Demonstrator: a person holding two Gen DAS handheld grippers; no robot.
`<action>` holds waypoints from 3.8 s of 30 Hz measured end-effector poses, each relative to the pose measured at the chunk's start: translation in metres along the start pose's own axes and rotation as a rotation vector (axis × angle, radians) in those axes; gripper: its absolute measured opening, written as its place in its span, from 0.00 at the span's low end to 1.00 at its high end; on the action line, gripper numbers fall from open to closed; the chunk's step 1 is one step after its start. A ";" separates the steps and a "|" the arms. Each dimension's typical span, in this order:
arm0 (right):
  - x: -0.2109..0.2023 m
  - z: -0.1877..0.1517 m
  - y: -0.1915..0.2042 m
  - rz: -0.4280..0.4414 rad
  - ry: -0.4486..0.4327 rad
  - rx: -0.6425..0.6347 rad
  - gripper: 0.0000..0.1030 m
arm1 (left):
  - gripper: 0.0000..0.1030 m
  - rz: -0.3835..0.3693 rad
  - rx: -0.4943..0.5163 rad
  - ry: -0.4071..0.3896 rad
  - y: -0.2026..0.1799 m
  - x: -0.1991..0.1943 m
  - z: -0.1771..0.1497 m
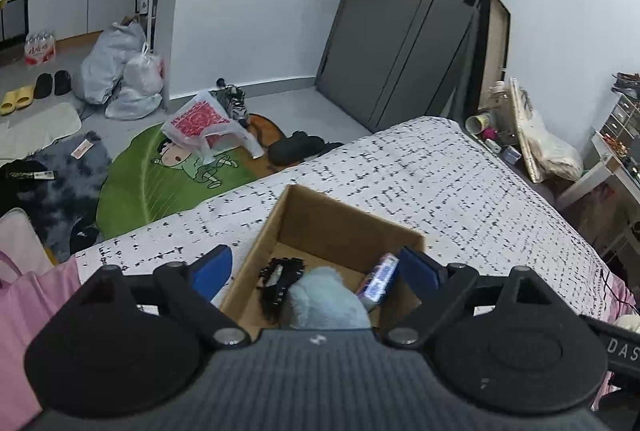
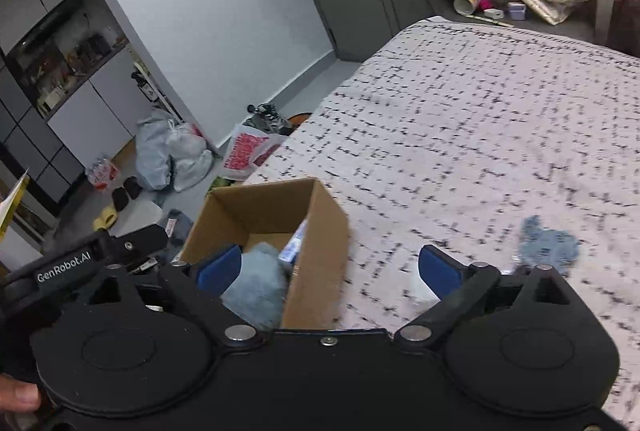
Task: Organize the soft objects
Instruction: 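Open both tools to drop the lace item and tissue pack into the box, then grasp the burger plush with the left tool while the right tool grasps the black bag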
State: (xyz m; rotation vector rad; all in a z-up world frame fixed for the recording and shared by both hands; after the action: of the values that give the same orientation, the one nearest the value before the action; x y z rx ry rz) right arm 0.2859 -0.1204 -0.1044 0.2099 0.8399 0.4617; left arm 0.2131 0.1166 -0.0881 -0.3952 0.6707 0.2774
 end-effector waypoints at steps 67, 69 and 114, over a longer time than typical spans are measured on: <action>-0.009 -0.021 -0.189 0.081 0.115 0.388 0.99 | 0.87 0.093 0.135 0.262 -0.158 0.049 -0.129; -0.003 -0.022 -0.189 0.073 0.127 0.384 0.99 | 0.87 0.088 0.125 0.277 -0.158 0.057 -0.134; 0.020 -0.024 -0.153 0.037 0.121 0.154 0.26 | 0.40 -0.011 -0.015 0.214 -0.132 0.053 -0.109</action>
State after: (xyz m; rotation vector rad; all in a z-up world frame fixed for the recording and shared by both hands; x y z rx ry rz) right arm 0.3264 -0.2454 -0.1882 0.3423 0.9921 0.4482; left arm 0.2429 -0.0421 -0.1658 -0.4469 0.8758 0.2314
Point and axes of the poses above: each gripper's, at about its wrist camera, not at the fingertips, and x roughly the way its jaws point, y to its left, z to its top, the point moved 2 cm from there along x, roughly the way its jaws point
